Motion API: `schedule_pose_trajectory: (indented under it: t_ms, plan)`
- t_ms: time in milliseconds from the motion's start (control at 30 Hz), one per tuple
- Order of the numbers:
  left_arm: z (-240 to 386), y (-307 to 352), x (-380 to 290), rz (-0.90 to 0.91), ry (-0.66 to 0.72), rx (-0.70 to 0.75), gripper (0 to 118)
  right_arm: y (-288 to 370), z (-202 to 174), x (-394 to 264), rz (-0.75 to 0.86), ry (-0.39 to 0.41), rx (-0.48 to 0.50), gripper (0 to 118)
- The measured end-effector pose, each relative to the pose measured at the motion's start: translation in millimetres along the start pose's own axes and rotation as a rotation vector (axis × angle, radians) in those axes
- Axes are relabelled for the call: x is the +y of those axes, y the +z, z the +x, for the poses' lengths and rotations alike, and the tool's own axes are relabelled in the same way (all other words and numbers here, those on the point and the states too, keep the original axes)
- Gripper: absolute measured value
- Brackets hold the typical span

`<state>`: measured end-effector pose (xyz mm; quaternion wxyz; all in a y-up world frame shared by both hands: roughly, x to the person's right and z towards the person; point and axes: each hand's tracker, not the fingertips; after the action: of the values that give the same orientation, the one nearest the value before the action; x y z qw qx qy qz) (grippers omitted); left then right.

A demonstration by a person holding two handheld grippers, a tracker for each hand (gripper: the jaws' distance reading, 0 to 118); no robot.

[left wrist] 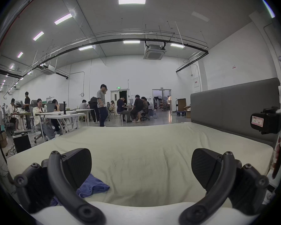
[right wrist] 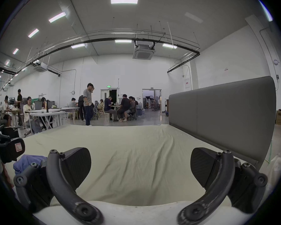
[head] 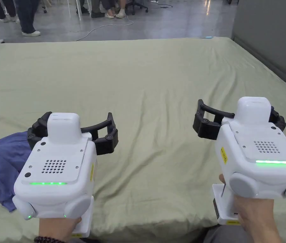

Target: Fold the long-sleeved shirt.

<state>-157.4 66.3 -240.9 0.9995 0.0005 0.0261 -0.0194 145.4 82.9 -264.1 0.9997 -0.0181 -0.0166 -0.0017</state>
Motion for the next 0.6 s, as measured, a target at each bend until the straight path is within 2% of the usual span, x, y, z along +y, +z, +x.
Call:
schedule_pose_trajectory:
  t_ms: [200,333,600]
  plan:
    - [-0.4,-0.5,0.9,0.004,-0.005,-0.009,118,-1.5,-7.1,-2.1,0.007,0.105,-0.028,118]
    - [0.6,-1.9,0.5,-0.006,-0.007,-0.006,118,-1.2,-5.7,-0.7,0.008,0.092,0.004,118]
    - [3.1,-2.0,-1.8,-0.02,-0.002,0.001,118,0.3,-4.9,0.9,0.009,0.095,-0.006,118]
